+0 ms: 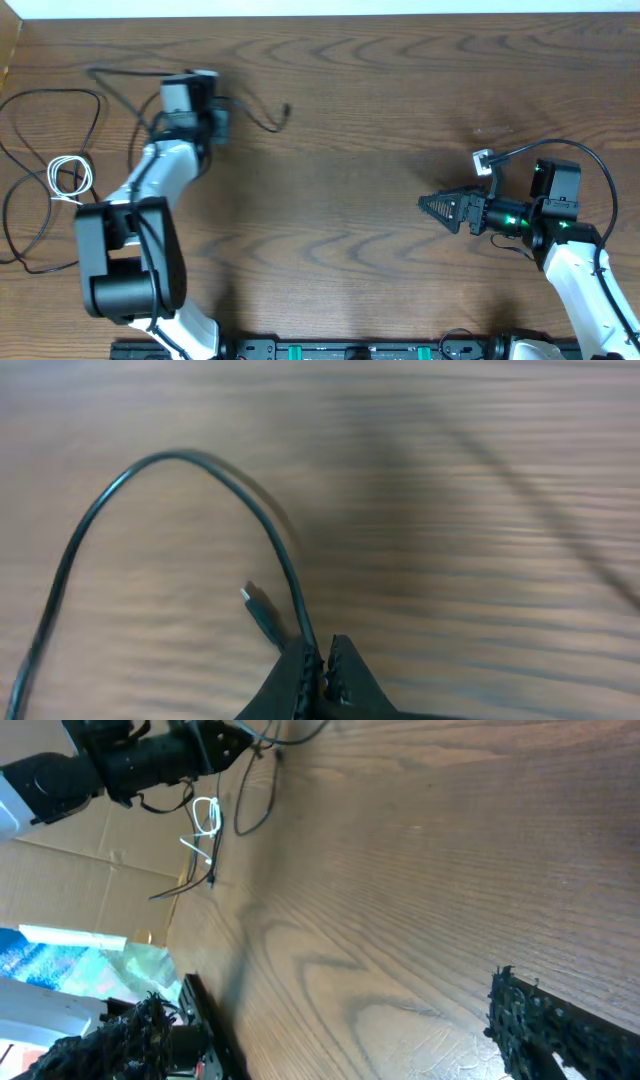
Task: Untangle cables
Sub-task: 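Carry the black cable left to the left table edge with the left gripper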
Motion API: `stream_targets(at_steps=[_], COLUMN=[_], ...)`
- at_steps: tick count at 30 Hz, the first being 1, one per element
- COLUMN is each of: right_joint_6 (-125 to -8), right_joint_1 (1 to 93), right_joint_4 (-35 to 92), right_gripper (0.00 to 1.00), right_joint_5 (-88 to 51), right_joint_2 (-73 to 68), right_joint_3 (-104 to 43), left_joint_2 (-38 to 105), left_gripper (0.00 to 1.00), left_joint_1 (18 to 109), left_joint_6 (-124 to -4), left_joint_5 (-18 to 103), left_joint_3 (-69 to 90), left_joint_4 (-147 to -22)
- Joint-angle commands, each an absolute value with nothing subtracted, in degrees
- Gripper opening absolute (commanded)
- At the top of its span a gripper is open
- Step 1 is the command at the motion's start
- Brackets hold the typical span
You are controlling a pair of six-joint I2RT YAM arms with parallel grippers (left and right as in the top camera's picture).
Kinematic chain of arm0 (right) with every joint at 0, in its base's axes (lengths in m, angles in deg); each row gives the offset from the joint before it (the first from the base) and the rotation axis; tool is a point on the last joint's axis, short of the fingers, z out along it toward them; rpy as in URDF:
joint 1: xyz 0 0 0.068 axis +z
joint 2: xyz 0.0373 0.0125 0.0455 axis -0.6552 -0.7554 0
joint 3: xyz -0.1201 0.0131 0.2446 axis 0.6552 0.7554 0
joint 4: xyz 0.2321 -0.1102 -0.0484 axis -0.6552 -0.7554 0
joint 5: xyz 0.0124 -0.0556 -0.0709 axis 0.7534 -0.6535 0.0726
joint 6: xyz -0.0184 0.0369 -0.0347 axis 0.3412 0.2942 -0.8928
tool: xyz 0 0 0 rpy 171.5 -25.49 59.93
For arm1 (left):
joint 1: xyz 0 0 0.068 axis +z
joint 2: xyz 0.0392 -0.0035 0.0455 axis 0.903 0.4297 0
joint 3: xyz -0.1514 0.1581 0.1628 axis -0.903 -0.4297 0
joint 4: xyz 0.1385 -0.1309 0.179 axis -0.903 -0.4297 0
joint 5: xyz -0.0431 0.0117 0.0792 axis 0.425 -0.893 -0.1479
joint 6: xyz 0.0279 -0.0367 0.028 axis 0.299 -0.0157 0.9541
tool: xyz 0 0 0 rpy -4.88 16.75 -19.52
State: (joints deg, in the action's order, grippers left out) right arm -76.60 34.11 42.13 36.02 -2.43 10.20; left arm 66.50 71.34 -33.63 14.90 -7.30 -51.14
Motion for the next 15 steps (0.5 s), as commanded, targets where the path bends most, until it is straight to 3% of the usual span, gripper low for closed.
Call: stream_targets(at_steps=[1,15], right_joint_6=[-76.5,-75.6], right_joint_1=[34.3,34.3], right_joint_4=[41.9,41.9], right_gripper=[0.99,0.99], right_joint_5=[36.4,34.9], right_joint_2=[-1.8,-1.8], right_joint_3=[10.0,10.0], left_joint_2=[66.6,66.6], left_gripper=[0.08,0.08], left_joint_1=[77.1,95.0], left_joint_6=[-39.9,-50.3], left_joint_5=[14.1,14.2], left_joint_3=[-7.5,-7.5], left_joint_4=[-51.5,-53.2])
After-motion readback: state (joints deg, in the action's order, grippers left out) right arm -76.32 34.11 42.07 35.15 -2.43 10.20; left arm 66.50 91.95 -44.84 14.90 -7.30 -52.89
